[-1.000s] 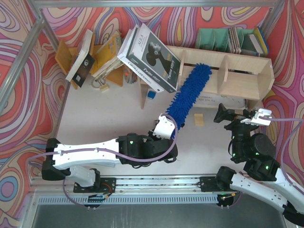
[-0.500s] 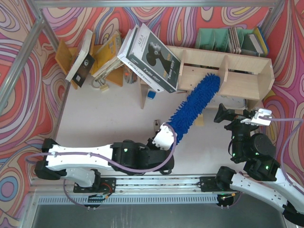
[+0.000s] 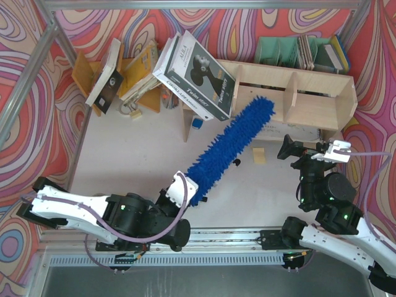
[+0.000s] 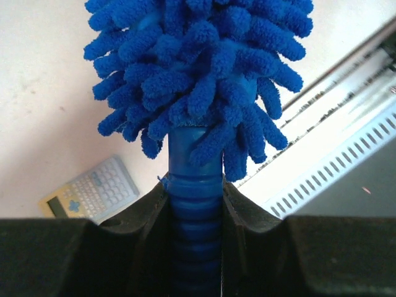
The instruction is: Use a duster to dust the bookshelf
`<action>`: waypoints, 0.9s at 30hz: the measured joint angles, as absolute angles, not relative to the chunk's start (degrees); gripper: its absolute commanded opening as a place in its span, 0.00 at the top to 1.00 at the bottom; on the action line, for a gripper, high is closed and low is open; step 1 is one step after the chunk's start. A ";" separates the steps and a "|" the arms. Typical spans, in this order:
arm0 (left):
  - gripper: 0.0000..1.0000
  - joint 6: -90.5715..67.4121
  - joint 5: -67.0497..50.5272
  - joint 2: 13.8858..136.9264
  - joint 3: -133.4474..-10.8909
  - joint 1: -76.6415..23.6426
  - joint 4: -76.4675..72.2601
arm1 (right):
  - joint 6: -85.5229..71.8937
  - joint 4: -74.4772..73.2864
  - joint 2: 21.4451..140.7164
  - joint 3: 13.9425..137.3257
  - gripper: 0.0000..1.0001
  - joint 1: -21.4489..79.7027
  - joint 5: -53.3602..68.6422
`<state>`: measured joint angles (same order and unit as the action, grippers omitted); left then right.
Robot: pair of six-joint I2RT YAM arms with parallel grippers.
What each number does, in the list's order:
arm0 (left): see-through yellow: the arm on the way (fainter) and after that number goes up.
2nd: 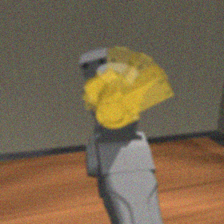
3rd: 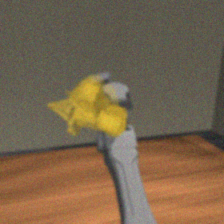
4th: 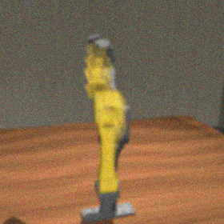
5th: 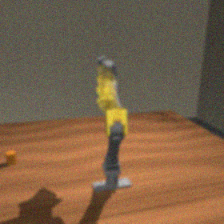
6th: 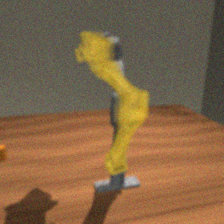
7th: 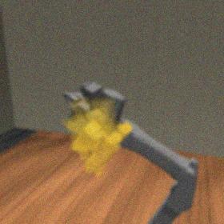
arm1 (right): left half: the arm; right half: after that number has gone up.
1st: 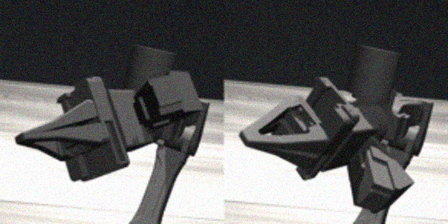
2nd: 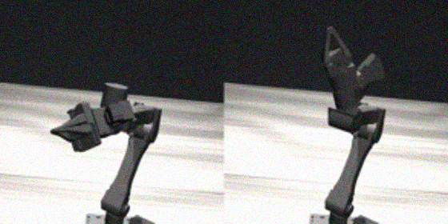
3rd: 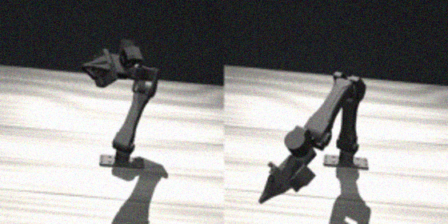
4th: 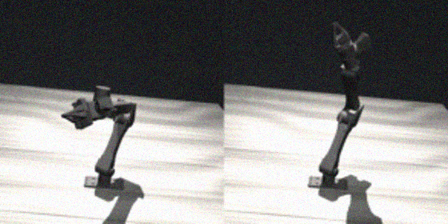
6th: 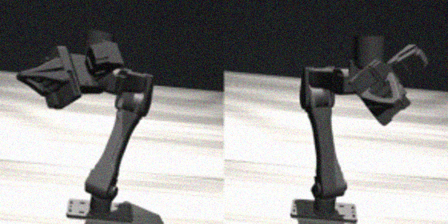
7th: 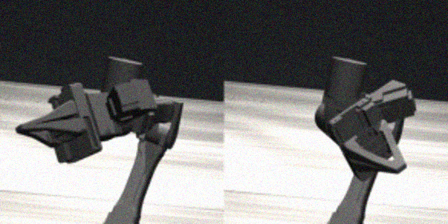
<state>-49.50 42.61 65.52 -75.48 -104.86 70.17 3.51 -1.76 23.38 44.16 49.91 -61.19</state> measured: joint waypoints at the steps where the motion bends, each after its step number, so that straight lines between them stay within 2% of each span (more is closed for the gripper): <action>1: 1.00 -50.26 44.10 65.52 -75.55 -104.86 71.16 | 3.62 -1.76 23.38 44.16 0.01 49.91 -61.28; 9: 1.00 -45.76 50.33 66.13 -76.86 -101.49 67.77 | 3.64 -1.74 23.40 44.16 0.01 49.91 -61.49; 27: 1.00 -29.43 41.04 78.41 -80.77 -88.29 50.94 | 3.42 -1.78 23.40 44.16 0.01 49.91 -61.49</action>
<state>-29.43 41.04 78.41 -80.77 -88.29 50.94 3.42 -1.78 23.40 44.16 49.91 -61.49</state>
